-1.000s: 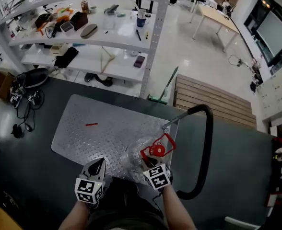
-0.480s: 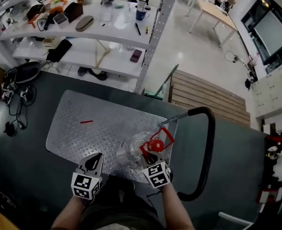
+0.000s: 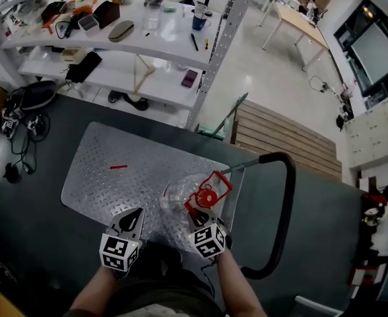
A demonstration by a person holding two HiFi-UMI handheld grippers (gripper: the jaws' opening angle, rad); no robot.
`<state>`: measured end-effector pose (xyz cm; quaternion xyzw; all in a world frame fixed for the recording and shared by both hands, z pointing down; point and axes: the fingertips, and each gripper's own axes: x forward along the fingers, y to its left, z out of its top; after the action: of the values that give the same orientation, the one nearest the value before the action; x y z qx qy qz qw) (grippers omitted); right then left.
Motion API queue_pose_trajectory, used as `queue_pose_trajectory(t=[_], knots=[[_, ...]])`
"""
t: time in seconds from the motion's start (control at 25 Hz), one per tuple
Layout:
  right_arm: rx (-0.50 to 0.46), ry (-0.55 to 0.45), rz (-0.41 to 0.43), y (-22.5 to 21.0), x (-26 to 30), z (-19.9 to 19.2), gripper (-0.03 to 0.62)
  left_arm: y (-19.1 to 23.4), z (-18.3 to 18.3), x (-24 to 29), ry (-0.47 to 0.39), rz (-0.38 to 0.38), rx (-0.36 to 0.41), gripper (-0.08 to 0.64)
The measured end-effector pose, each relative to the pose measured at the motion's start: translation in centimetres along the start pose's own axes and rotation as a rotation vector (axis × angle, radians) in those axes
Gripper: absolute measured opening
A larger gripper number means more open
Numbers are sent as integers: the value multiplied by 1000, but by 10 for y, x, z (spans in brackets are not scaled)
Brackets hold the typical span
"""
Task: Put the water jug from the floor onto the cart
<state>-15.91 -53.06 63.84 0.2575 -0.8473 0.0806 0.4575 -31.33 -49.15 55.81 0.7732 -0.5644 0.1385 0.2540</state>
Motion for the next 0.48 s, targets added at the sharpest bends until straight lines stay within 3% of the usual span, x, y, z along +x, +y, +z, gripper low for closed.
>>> queue_pose_trajectory(t=[0.48], knots=[[-15,-39,133,53,10,2,52,5,-9,-17,9,15,-9,8]])
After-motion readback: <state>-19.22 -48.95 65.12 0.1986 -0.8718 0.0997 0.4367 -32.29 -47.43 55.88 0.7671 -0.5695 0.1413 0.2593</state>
